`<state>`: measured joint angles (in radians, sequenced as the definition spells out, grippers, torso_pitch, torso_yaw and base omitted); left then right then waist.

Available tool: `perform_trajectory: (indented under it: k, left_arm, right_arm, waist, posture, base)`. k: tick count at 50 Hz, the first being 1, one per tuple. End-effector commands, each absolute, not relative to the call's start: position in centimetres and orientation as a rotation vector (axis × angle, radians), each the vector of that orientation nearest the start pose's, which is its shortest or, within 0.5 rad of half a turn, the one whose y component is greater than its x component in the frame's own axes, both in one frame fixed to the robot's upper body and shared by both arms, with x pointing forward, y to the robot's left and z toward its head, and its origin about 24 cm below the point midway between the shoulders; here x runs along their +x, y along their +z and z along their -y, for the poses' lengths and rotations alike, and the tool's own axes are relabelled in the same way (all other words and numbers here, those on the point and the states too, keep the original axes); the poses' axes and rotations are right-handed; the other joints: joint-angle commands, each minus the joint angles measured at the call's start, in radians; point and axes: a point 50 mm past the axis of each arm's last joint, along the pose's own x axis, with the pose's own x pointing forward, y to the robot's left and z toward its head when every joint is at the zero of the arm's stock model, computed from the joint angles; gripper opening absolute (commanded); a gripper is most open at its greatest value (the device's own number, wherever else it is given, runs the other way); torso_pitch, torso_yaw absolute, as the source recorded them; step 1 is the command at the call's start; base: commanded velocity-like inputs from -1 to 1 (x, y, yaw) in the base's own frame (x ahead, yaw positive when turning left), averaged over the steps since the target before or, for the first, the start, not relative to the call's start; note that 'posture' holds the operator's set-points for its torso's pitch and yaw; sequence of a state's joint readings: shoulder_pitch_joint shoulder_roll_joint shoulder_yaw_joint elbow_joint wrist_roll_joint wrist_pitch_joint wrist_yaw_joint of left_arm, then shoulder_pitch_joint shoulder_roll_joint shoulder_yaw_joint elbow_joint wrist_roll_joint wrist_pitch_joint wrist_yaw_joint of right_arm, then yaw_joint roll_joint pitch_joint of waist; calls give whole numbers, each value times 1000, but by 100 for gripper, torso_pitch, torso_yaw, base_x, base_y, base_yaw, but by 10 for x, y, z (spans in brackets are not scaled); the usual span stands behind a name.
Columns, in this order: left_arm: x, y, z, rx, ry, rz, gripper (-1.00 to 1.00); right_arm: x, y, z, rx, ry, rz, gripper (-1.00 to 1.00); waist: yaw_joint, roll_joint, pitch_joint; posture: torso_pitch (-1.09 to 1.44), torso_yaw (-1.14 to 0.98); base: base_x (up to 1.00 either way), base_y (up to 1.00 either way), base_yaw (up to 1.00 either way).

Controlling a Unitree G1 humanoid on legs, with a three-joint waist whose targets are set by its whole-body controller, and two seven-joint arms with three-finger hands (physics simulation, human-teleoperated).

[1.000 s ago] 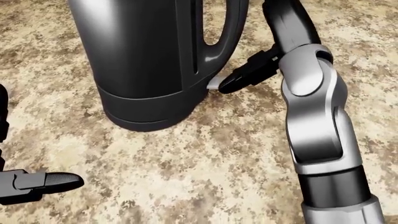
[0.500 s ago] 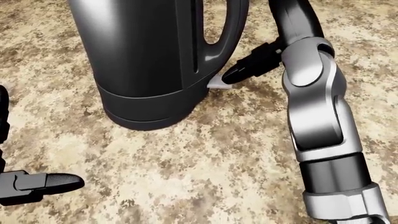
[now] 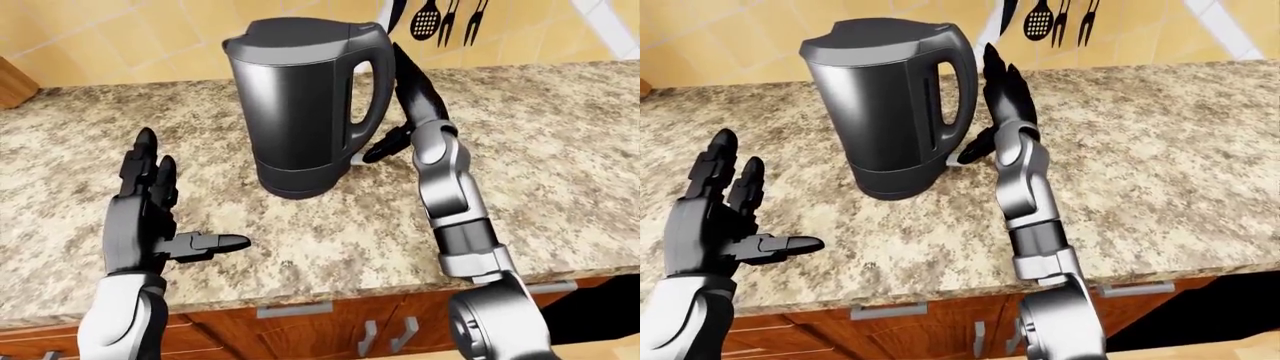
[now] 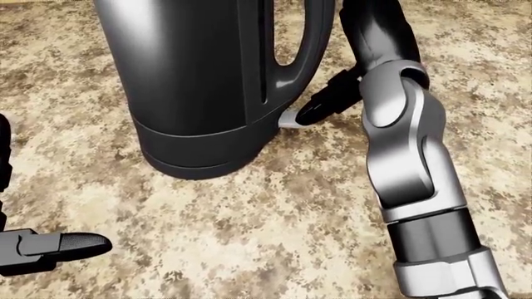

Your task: Press down the lever to turn on the electric kettle.

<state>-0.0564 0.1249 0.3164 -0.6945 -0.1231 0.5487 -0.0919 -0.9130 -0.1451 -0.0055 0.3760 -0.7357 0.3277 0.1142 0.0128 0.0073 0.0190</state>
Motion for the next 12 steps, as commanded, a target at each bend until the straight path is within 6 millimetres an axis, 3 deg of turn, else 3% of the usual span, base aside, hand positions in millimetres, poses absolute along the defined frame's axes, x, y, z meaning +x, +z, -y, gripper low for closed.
perform_trajectory:
  k: [1, 12]
  left_arm:
    - [221, 182, -213, 68, 123, 313, 100]
    - [221, 183, -213, 69, 123, 315, 100]
  right_arm:
    - [384, 234, 127, -877, -100, 249, 100]
    - [385, 231, 125, -880, -95, 249, 100]
  waist:
    - [0, 4, -16]
    - [0, 4, -18]
  posture:
    - [0, 0]
    - [0, 0]
  base:
    - [0, 0, 0]
    - [0, 0, 0]
